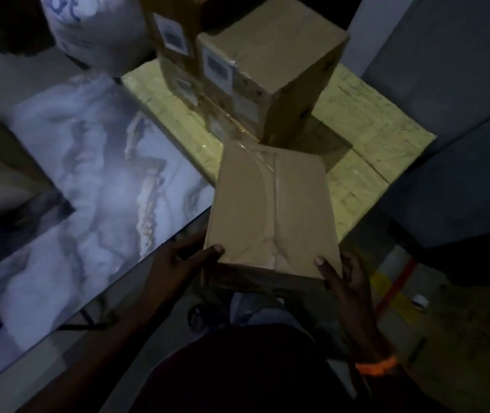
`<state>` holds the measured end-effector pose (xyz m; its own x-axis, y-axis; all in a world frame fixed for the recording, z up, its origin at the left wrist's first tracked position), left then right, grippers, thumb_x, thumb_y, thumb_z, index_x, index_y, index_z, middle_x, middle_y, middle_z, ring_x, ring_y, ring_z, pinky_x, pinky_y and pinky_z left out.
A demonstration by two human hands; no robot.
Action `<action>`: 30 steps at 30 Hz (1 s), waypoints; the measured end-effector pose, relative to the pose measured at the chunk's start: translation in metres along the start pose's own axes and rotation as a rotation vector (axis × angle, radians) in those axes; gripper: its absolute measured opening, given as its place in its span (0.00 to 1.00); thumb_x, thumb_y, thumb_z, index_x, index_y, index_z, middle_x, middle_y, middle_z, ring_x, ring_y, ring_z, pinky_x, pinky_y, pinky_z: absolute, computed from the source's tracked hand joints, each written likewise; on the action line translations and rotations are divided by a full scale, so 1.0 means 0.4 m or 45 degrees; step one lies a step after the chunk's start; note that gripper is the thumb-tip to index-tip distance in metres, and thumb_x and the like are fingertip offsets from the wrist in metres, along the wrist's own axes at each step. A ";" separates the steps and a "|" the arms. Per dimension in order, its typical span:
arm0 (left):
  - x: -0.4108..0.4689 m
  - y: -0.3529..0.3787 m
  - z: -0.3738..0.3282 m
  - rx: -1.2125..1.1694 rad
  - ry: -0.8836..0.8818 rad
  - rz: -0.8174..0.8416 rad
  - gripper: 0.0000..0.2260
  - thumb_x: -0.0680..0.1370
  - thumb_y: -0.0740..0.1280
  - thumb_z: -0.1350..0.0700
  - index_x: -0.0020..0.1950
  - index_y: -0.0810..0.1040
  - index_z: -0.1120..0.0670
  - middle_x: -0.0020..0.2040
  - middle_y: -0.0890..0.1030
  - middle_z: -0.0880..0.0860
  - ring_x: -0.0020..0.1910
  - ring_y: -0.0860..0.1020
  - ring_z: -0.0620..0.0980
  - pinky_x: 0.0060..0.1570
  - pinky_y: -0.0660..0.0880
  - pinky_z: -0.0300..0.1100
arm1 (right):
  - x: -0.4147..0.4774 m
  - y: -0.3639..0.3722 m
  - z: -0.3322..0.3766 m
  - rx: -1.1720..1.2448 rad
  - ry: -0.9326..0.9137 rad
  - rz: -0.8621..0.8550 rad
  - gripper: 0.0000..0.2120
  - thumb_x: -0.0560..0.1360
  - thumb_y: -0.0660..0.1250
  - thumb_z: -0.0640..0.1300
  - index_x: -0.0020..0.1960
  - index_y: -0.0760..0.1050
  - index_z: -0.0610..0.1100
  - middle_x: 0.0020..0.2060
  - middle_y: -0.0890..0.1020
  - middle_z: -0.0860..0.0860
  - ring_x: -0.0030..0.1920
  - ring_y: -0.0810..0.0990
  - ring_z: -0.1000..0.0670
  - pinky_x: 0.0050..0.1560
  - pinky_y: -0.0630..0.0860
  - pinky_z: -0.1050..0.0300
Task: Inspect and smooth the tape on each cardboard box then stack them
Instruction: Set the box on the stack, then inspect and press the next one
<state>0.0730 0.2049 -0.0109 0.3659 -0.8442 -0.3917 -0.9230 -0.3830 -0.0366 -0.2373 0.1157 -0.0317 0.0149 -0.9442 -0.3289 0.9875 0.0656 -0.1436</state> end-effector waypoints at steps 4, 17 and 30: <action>-0.120 -0.169 0.050 -0.140 0.017 -0.330 0.18 0.75 0.75 0.63 0.64 0.83 0.53 0.52 0.87 0.48 0.51 0.84 0.42 0.46 0.77 0.29 | 0.001 0.174 0.042 -0.120 -0.086 0.247 0.19 0.72 0.76 0.51 0.60 0.76 0.48 0.55 0.86 0.49 0.56 0.85 0.47 0.56 0.82 0.45; -0.210 -0.391 0.212 -0.315 -0.068 -0.897 0.22 0.79 0.72 0.56 0.73 0.77 0.48 0.60 0.85 0.47 0.57 0.84 0.47 0.65 0.77 0.51 | 0.114 0.706 0.083 -0.422 -0.328 1.042 0.32 0.78 0.74 0.41 0.78 0.66 0.51 0.67 0.76 0.61 0.65 0.77 0.63 0.57 0.79 0.66; -0.177 -0.341 0.239 -0.389 -0.257 -1.180 0.21 0.77 0.74 0.56 0.70 0.79 0.51 0.59 0.84 0.48 0.58 0.82 0.43 0.45 0.80 0.32 | 0.259 0.793 0.094 -0.572 -0.341 1.283 0.32 0.76 0.76 0.46 0.77 0.67 0.51 0.68 0.77 0.54 0.65 0.77 0.58 0.49 0.76 0.72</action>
<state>0.1615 0.3527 -0.0661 0.8733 -0.0938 -0.4782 -0.2019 -0.9627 -0.1799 0.0834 0.0266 -0.0762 0.8574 -0.4306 -0.2818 0.3613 0.8936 -0.2662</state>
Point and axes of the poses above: each hand's wrist, its own x-axis towards the middle knuckle, its own y-axis out of the palm, z = x × y, the point moved 9 cm from there along x, towards the middle knuckle
